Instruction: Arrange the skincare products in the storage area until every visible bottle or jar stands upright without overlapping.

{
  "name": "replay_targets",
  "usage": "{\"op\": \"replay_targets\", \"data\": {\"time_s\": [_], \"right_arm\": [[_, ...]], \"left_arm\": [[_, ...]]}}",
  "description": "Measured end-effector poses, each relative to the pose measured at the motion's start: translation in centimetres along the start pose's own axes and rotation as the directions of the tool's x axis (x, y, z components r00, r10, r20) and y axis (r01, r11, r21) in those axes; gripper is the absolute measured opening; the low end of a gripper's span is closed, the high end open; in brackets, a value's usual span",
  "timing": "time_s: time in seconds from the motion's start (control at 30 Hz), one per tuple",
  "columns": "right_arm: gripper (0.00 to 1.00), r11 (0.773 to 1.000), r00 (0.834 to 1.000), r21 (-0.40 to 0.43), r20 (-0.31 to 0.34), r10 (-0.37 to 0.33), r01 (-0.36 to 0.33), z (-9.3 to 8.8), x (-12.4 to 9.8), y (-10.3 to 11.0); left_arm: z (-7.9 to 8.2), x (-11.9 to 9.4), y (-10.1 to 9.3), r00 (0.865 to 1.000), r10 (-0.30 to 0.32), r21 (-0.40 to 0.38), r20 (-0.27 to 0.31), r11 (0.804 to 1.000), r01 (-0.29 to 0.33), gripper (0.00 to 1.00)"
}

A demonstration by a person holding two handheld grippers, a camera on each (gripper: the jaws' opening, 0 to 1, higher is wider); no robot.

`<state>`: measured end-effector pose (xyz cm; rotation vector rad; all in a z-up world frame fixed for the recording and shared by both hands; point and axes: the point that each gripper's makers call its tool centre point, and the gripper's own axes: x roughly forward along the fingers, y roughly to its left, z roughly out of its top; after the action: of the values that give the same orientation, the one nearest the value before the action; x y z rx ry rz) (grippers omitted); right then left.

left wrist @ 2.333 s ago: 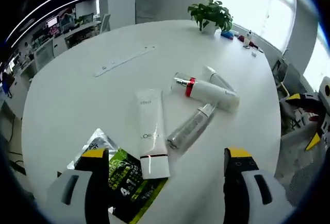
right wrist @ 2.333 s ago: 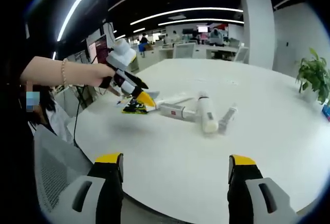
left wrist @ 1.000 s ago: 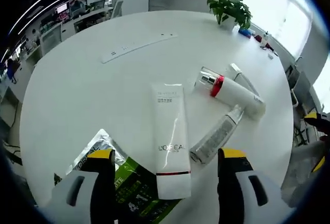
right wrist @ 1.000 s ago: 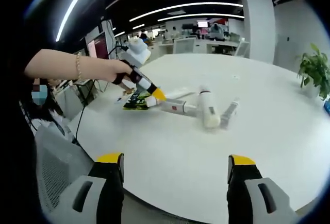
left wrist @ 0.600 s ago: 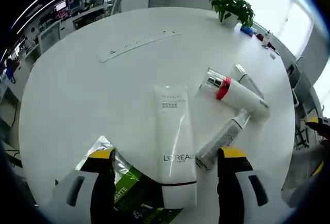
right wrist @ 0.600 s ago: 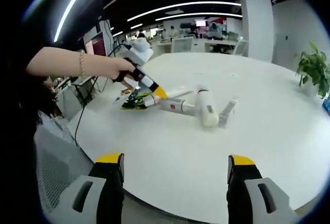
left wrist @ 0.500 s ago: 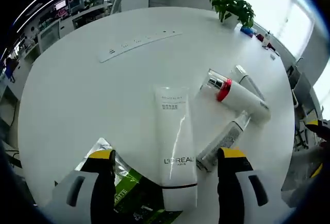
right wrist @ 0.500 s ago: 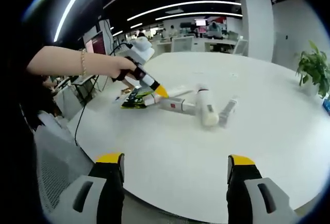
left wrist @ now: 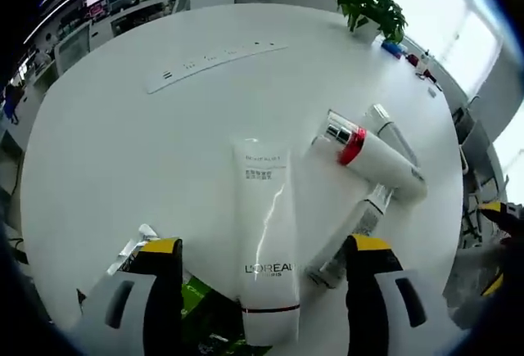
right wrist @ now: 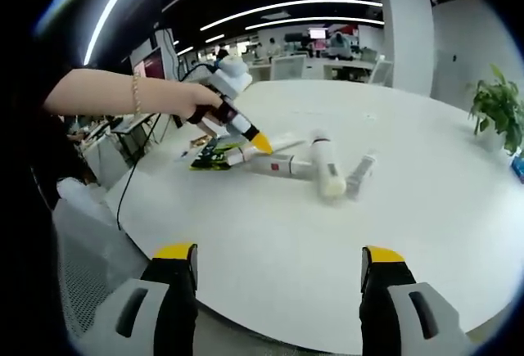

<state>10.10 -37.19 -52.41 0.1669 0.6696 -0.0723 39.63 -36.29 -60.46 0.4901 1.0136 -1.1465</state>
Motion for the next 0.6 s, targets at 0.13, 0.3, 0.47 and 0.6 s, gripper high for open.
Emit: {"op": "replay_targets", "data": {"time_s": [0.13,0.3,0.47,0.6], "right_arm": [[0.84,1.000,1.000,0.002,0.000,-0.003,0.003,0.0,0.0,0.0],[0.84,1.000,1.000,0.001,-0.004,-0.005,0.005,-0.1,0.1,-0.1],[0.84,1.000,1.000,0.002,-0.006,-0.005,0.005,-0.2,0.2,0.0],[0.84,1.000,1.000,0.001,-0.012,-0.001,0.001,-0.2,0.4,0.2]], "left_arm": [[-0.2,-0.2,-0.5,1.000,-0.005,-0.011,-0.023,1.000,0.005,0.74],[-1.6,-0.1,0.2,0.993,0.020,0.011,-0.113,1.000,-0.019,0.63],[-1.5,-0.3,0.2,0.994,0.035,0.043,-0.108,0.999,-0.030,0.63],[-1.4,-0.3,0.3,0.995,0.044,0.024,-0.094,0.999,-0.042,0.60]]}}
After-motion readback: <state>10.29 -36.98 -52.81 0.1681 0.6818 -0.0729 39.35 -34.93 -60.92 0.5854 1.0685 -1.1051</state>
